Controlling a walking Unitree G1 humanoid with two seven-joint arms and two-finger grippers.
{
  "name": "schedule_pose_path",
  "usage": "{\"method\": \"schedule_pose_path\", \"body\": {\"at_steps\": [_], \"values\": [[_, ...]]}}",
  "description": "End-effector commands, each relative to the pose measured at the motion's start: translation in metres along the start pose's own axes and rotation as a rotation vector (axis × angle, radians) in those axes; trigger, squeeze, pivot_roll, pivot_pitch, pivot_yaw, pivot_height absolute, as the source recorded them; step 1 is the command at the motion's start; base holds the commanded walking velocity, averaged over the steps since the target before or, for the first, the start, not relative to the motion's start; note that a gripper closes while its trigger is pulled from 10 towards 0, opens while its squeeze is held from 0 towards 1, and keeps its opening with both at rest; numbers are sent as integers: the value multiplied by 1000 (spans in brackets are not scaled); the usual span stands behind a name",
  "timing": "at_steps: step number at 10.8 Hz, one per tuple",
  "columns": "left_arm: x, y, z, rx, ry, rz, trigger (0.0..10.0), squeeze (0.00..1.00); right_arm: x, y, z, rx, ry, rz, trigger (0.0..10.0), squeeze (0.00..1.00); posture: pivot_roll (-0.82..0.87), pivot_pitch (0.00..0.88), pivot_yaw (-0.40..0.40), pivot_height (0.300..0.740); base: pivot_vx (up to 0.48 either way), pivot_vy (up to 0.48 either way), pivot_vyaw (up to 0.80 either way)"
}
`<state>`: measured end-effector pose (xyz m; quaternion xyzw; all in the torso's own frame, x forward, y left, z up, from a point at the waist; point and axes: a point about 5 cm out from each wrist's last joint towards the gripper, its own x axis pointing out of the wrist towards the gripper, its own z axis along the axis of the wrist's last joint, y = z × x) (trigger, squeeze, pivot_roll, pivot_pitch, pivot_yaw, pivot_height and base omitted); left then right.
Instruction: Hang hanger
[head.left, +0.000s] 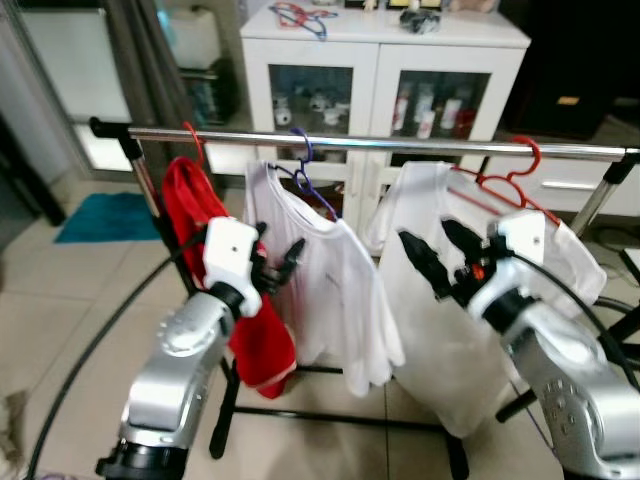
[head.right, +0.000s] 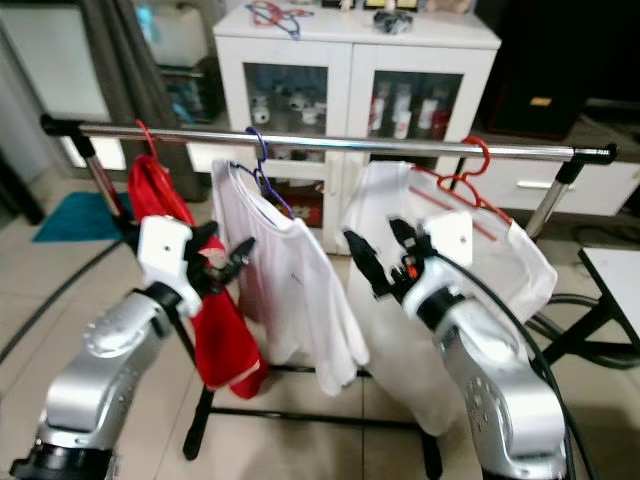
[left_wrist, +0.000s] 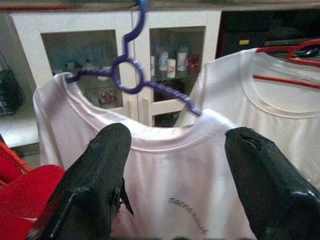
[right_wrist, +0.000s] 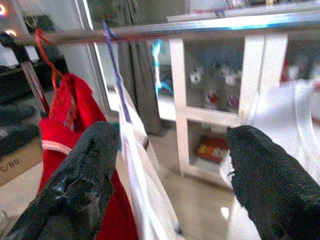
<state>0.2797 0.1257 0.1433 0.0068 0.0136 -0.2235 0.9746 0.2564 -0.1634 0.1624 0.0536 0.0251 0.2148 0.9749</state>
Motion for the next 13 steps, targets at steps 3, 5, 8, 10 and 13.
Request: {"method": "schedule_pose_path", "body": {"at_steps": [3,5,8,10,13], "values": [[-3,5,5,23,-7,-2,10000,0,1,0,1,-9,-18,-43,10000,1000,27,0,29,740,0,240,0],[-3,5,5,24,-4,-3,10000,0,1,0,-1,-13,-12,-62,10000,1000,27,0,28,740,0,392,0],[-4,5,4,26,4,-4,10000,0,5,6,-1,-6,-16,-46,10000,1000,29,0,30,740,0,406,0],[-5,7,3,31,9,-2,10000,0,6,8,-2,6,-25,-52,10000,1000,33,0,30,740,0,409,0],[-6,9,4,37,12,0,10000,0,7,8,-5,27,-28,-77,10000,1000,37,0,29,740,0,406,0]]}}
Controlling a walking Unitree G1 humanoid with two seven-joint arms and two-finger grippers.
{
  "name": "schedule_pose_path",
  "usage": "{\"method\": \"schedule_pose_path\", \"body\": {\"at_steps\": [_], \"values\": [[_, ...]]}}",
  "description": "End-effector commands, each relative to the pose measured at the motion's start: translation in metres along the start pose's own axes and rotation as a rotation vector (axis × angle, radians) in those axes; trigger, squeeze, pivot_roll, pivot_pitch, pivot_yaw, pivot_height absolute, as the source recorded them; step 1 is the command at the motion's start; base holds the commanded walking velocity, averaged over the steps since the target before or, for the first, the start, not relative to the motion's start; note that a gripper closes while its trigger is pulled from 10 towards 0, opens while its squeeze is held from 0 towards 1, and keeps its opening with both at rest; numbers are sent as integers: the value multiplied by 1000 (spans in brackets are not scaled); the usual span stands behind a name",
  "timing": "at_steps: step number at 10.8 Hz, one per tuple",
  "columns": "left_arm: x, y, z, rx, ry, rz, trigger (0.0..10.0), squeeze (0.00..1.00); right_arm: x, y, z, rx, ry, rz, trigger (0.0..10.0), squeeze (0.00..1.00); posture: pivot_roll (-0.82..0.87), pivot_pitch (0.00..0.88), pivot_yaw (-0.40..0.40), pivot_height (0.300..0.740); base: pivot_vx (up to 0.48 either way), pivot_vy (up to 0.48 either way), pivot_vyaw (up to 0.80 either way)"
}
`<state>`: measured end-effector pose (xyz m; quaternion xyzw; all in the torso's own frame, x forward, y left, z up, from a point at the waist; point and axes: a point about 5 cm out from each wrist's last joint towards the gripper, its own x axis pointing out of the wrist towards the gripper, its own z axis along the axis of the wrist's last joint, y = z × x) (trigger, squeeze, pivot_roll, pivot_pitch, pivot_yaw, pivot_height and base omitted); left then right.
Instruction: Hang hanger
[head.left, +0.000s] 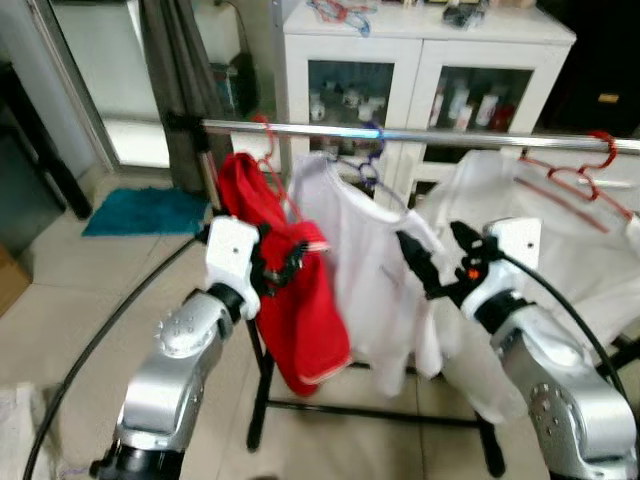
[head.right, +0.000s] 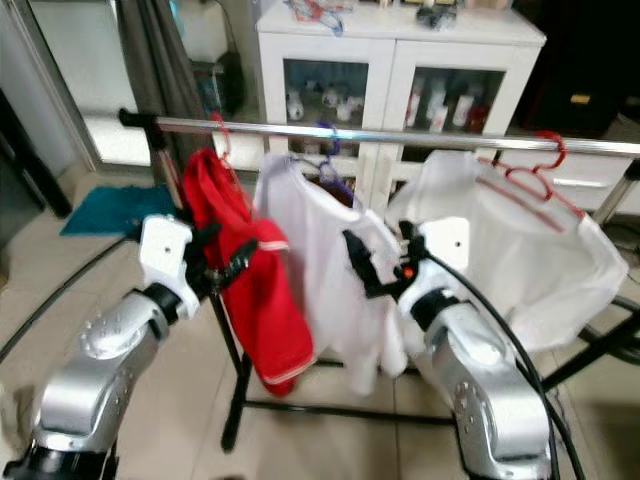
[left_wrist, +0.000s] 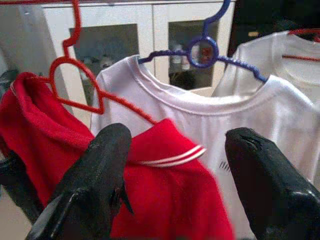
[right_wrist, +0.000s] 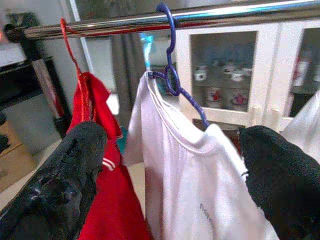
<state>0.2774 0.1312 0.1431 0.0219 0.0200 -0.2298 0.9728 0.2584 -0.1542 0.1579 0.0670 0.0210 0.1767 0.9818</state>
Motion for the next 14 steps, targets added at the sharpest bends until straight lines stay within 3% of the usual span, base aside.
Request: {"method": "schedule_pose_path", "body": {"at_steps": [1,4,10,14], "values": [[-2,5,4,12,-7,14,10000,0,1,2,0,3,-9,-2,10000,1000,38,0,28,740,0,409,0],[-2,6,4,11,-5,16,10000,0,3,4,-3,15,-8,-4,10000,1000,40,0,32,740,0,389,0],[6,10,9,64,-11,44,10000,0,7,4,-4,-8,-1,-17,10000,1000,39,0,39,740,0,0,0],[6,9,9,50,-15,40,10000,0,11,1,-1,-23,-18,-49,10000,1000,41,0,39,740,299,0,800]]}}
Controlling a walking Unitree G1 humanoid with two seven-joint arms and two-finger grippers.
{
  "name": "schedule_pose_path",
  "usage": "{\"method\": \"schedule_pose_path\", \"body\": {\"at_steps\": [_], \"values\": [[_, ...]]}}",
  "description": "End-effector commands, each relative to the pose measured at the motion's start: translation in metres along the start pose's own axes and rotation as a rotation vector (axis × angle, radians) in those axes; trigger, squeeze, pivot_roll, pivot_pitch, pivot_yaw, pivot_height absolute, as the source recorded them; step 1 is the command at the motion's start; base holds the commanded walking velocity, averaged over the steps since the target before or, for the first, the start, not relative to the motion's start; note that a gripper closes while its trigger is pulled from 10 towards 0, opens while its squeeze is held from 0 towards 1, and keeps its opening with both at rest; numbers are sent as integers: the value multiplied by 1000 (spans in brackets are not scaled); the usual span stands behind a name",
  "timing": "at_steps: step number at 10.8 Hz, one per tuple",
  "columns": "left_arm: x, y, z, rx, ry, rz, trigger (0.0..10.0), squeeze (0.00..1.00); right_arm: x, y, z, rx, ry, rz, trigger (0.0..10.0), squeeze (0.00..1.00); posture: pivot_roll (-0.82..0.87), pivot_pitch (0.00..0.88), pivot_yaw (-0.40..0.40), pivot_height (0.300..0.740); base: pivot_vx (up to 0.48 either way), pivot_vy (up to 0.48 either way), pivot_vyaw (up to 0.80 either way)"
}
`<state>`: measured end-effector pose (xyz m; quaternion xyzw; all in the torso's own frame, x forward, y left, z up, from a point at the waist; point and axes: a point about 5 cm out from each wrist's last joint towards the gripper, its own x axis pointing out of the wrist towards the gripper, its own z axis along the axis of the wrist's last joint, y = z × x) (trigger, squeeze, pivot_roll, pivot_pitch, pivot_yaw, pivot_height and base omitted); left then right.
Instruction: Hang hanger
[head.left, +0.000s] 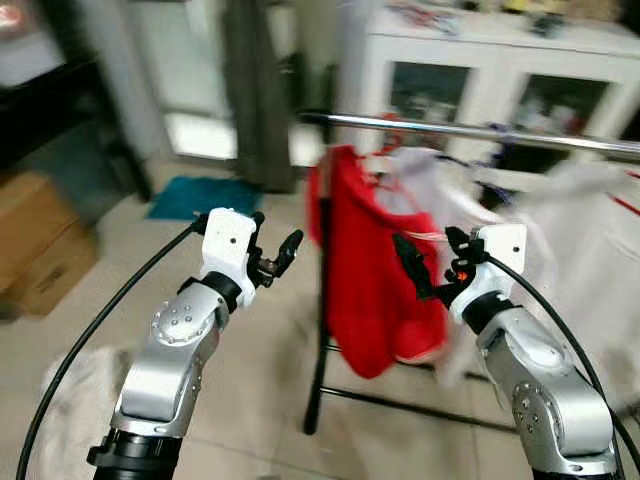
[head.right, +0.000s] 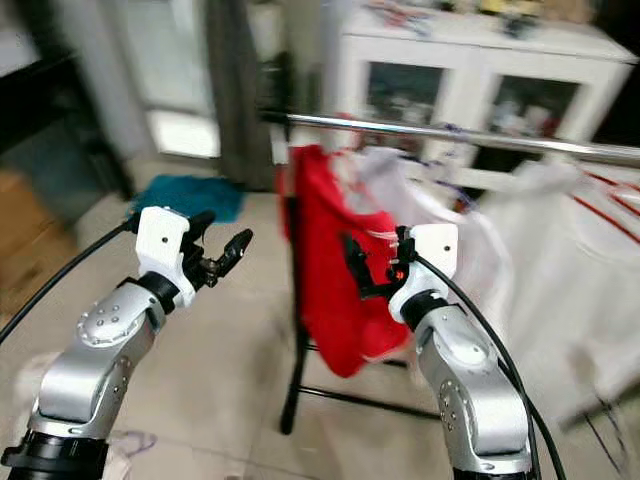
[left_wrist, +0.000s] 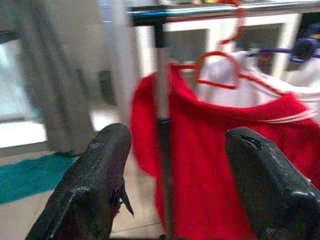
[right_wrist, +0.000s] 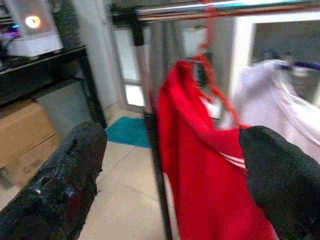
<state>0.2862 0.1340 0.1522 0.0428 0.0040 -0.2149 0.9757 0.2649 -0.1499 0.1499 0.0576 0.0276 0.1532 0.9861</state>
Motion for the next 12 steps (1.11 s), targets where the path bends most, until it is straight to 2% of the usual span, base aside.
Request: {"method": "schedule_pose_path", "body": {"at_steps": [1,9,12], "values": [[0,1,-1,3,8,6,10000,0,4,-1,8,-4,-40,-11,10000,1000,40,0,37,740,300,0,519],[-1,-2,-6,-8,18,0,10000,0,10,-5,15,-94,-40,-17,10000,1000,39,0,15,740,302,0,0],[-2,-2,-6,-16,19,0,10000,0,11,-6,15,-91,-41,-20,10000,1000,39,0,12,740,305,0,0]]}}
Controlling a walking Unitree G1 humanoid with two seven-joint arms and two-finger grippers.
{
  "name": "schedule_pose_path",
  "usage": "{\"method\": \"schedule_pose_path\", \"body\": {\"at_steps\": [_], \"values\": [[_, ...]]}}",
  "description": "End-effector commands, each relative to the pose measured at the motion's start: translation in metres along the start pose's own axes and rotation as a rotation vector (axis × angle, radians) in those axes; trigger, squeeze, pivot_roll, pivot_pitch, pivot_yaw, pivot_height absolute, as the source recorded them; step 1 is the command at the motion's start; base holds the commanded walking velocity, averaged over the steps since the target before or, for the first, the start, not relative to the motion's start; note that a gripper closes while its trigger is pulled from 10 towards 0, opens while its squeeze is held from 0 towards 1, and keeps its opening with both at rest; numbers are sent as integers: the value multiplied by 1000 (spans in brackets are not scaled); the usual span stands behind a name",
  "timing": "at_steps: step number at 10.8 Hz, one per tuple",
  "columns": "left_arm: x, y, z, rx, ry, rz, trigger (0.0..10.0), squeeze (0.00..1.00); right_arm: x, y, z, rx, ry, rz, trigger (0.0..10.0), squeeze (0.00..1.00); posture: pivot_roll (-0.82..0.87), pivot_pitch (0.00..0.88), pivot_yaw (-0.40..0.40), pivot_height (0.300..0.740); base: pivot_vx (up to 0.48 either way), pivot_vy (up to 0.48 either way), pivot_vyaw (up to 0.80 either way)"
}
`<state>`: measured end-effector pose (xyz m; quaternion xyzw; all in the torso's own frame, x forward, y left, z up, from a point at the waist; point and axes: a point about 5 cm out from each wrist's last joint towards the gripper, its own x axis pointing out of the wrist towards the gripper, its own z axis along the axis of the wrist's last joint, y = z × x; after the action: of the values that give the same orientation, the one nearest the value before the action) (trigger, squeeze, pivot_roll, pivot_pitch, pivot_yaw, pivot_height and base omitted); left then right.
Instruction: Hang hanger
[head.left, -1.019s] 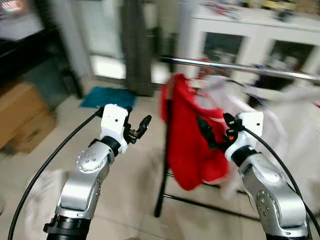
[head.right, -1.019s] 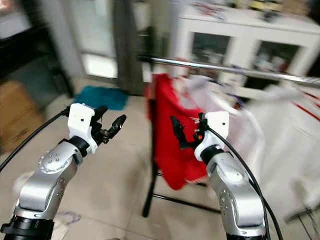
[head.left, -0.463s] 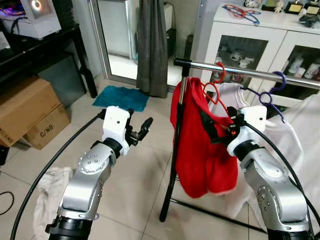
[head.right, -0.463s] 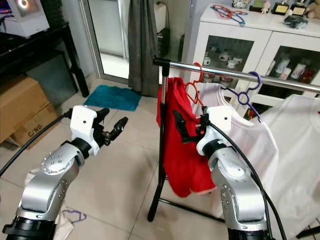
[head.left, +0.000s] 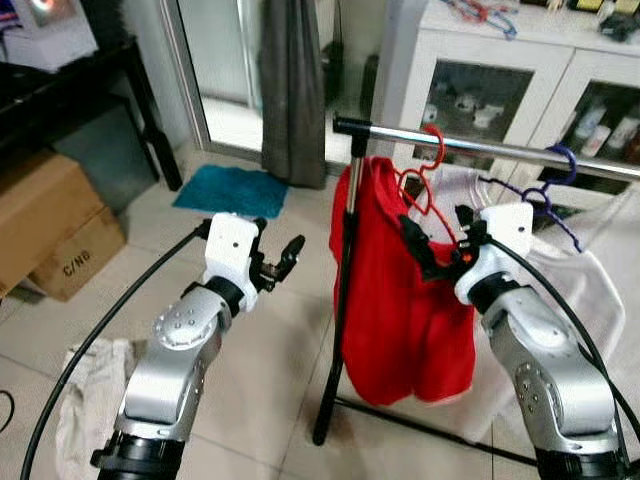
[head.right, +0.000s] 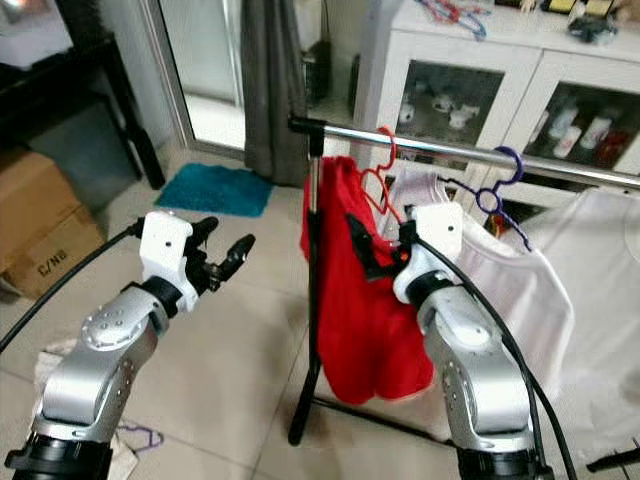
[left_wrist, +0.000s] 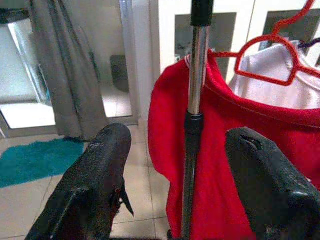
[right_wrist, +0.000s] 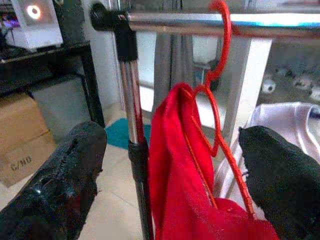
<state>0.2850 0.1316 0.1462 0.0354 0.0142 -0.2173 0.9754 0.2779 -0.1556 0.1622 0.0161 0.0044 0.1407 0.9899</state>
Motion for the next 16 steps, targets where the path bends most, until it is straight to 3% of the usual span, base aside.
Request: {"method": "schedule_pose_path", "body": {"at_steps": [1,14,15,16], "values": [[-2,1,0,0,2,4,10000,0,1,1,2,-1,-8,5,10000,1000,39,0,12,740,315,0,0],[-1,-3,1,-10,-4,-26,10000,0,6,-5,0,-17,16,-6,10000,1000,36,0,13,740,327,0,-51],[0,-6,0,-19,4,-58,10000,0,6,-6,-1,-28,33,-4,10000,1000,37,0,16,740,292,0,0],[-1,-15,-3,-1,33,-169,10000,0,13,-17,-8,-23,94,-71,10000,953,40,0,20,740,0,0,0]]}}
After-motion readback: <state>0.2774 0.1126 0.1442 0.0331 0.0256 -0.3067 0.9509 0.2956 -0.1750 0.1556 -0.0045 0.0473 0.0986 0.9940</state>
